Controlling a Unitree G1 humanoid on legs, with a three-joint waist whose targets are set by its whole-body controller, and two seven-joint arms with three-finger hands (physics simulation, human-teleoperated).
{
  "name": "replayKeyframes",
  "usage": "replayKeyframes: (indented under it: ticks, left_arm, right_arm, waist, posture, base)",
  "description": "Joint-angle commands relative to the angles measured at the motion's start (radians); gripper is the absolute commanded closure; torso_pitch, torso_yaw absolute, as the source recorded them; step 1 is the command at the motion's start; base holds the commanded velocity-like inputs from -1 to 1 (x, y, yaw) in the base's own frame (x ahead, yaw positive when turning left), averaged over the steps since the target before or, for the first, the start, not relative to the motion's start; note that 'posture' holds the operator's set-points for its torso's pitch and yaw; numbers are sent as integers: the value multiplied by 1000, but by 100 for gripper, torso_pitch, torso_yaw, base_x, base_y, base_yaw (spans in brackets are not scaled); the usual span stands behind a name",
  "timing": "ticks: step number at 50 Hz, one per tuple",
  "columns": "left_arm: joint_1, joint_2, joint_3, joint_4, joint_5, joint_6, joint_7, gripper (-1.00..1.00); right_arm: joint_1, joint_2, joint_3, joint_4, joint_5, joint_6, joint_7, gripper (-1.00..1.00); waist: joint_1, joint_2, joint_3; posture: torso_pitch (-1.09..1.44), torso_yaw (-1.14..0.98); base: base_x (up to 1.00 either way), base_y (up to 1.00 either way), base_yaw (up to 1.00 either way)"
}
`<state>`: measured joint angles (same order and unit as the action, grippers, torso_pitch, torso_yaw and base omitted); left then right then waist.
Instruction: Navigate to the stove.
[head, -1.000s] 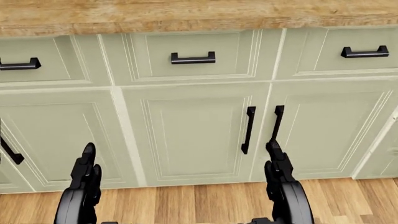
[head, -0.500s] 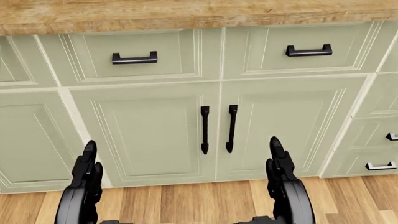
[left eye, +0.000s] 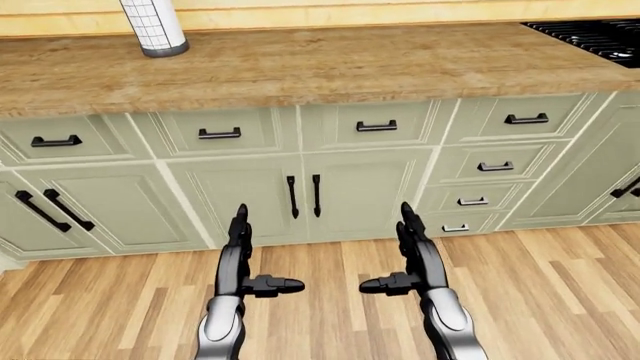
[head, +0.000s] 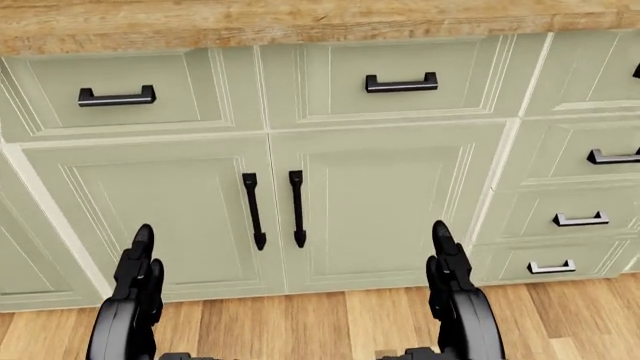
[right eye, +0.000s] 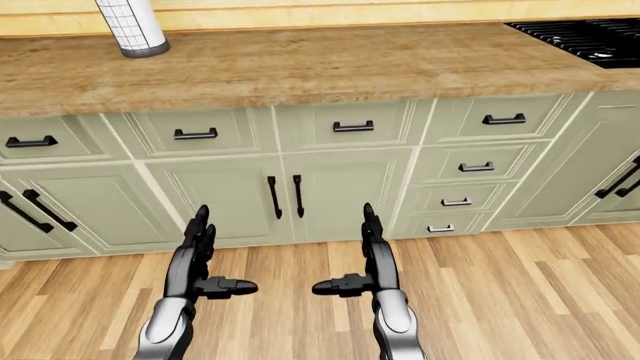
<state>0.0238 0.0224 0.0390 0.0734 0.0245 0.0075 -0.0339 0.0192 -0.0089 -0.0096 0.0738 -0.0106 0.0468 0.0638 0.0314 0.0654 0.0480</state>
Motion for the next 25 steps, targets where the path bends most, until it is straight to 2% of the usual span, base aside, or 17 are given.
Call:
replayKeyframes:
  ticks: [1,3,4,6,8,9,11,12,13,16,19,25]
  left_arm:
    - [-20,-4,-11,-47,-2,-28,-3,-100]
    - [-20,-4,-11,-47,-2,-28,-3,-100]
    - [-20,-4,-11,-48,-2,-28,-2,-100]
    - [-20,-4,-11,-47,-2,-28,-2,-100]
    - [-20,-4,-11,-47,-2,-28,-3,-100]
    - [-20,-4,-11,-47,-2,-28,-3,-100]
    - [-20,-4,-11,-47,-2,-28,-3,-100]
    - [-20,-4,-11,-47,-2,-29,-3,-100]
    - [-20,-4,-11,-47,-2,-28,-3,-100]
    - [-20,-4,-11,-47,-2,-28,-3,-100]
    - [-20,-4,-11,-47,-2,-28,-3,-100]
    - [-20,-4,-11,-47,-2,-29,-3,-100]
  right_arm:
    - [-18,-10,-15,-53,2,-33,-4,-100]
    - [-18,-10,-15,-54,2,-32,-4,-100]
    - [-18,-10,-16,-52,2,-34,-4,-100]
    - [-17,-9,-15,-55,1,-32,-5,-100]
    - [-18,-9,-15,-55,1,-31,-6,-100]
    - [-17,-9,-15,-57,1,-29,-6,-100]
    - [-19,-10,-17,-51,1,-34,-5,-100]
    - [-19,-10,-17,-53,1,-33,-5,-100]
    - [-18,-10,-16,-54,1,-33,-5,-100]
    - [-17,-10,-15,-55,1,-32,-4,-100]
    - [-18,-10,-15,-56,0,-31,-5,-100]
    - [-18,-10,-15,-56,-1,-31,-5,-100]
  waist:
    - [-7,6,-23]
    - [-7,5,-36]
    - [-6,-1,-34]
    - [-3,-25,-27]
    - [-3,-60,-22]
    - [-5,-86,-27]
    - [-22,-188,-56]
    - [-21,-109,-29]
    - [-25,-123,-29]
    - [-25,-97,-34]
    - [-22,-71,-21]
    - [-14,-49,-21]
  posture:
    - [0,0]
    - [0,0]
    - [0,0]
    - [0,0]
    - [0,0]
    - [0,0]
    - [0,0]
    - [0,0]
    - [0,0]
    - [0,0]
    - [0,0]
    - [0,0]
  base:
    - [0,-58,0]
    - [0,-57,0]
    - [0,-57,0]
    - [0,-57,0]
    - [0,-57,0]
    - [0,-57,0]
    - [0,-56,0]
    - [0,-56,0]
    - [0,-56,0]
    - [0,-56,0]
    - [0,-52,0]
    - [0,-49,0]
